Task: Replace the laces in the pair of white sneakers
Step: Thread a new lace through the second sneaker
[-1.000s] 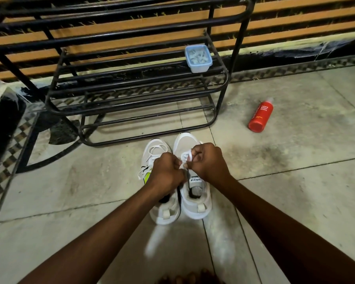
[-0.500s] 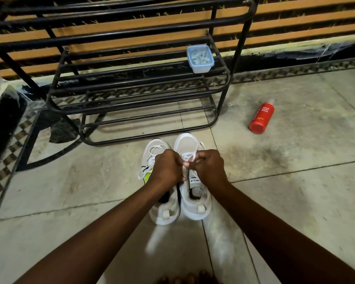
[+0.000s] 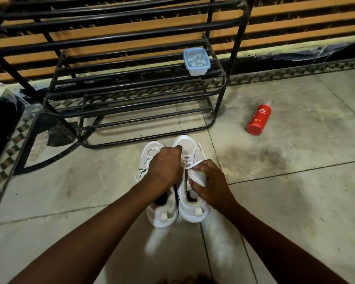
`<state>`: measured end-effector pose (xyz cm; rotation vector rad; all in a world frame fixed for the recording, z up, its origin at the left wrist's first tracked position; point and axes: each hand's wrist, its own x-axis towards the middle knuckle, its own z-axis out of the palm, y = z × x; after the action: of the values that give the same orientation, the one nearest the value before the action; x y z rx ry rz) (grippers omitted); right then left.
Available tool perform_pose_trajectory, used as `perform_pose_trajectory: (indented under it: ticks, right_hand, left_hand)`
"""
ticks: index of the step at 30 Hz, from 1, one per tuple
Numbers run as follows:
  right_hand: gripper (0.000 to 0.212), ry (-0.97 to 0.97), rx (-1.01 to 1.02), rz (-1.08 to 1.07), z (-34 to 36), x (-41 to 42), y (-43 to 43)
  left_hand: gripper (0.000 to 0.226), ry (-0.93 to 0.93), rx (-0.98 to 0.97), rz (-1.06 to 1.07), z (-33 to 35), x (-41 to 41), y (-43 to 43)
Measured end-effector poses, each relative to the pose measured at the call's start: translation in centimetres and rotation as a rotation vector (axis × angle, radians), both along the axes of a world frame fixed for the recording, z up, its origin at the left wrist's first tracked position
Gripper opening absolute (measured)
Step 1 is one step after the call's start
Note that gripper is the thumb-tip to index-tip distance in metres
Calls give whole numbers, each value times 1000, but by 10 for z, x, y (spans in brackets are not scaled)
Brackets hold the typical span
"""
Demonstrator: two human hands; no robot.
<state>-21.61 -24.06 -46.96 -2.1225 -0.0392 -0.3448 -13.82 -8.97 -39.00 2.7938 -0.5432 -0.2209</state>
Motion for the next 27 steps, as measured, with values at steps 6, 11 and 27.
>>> perform_pose_trajectory:
  ticks: [6,11,27]
  right_hand:
    - [45,-45,-14,-16,-11,-4,0]
    - [41,-65,-49,-51,-11,-7,2]
    - [31,-83,-74,-57,-18,-11,1]
  left_hand:
    - [20,-315,-162,81,34,25,22]
    - [24,387,-1010,310,34,22,16]
    - [16,274,-902,12,7,22,31]
